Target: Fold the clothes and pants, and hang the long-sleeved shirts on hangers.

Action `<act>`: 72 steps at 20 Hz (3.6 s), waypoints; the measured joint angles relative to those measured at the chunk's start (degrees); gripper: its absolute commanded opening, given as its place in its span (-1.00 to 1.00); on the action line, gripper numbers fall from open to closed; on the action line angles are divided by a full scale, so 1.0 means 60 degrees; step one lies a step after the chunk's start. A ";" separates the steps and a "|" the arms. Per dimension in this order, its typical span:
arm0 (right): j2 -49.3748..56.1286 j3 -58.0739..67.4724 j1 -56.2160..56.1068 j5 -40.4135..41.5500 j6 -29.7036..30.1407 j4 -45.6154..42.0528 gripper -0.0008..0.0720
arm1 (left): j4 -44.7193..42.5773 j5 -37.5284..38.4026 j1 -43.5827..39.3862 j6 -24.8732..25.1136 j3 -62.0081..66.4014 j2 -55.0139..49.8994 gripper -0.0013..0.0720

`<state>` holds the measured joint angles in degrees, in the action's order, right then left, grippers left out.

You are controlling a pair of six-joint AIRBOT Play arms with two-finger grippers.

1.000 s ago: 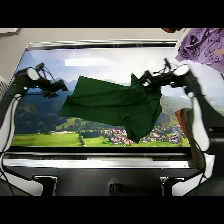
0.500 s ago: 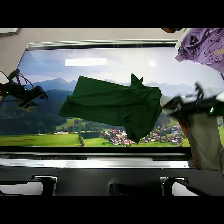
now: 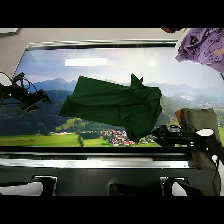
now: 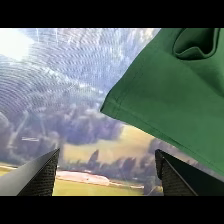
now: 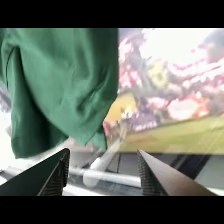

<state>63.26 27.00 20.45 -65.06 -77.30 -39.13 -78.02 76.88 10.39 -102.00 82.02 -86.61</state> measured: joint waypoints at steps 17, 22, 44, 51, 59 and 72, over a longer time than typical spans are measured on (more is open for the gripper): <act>0.2157 -0.0233 -0.0084 0.1395 0.1945 0.2568 -0.79 | -0.0007 0.0007 -0.0018 -0.0004 -0.0007 -0.0029 0.94; 0.2251 -0.0229 -0.0831 0.1716 0.2025 0.2681 -0.88 | -0.0007 0.0168 -0.0018 -0.0080 -0.0036 -0.0026 0.93; 0.0127 0.0033 -0.1093 0.1093 0.1406 0.2597 -0.88 | 0.4167 -0.1810 0.1180 0.4047 -0.2320 -0.1464 0.93; -0.0375 0.0033 -0.1093 0.1056 0.1402 0.2594 -0.88 | 0.4364 -0.2310 0.0856 0.4087 -0.2313 -0.1807 0.54; -0.0750 0.0062 -0.1100 0.1027 0.1264 0.2648 -0.89 | 0.4244 -0.2652 0.0554 0.4113 -0.2306 -0.2033 -0.93; -0.0328 0.7894 -0.1111 0.1067 0.1024 0.1355 -0.89 | 0.4167 -0.3235 0.0459 0.3679 0.2175 0.1322 -0.93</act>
<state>61.30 74.37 13.78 -58.65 -71.16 -31.00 -53.01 57.47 13.15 -79.92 95.07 -78.67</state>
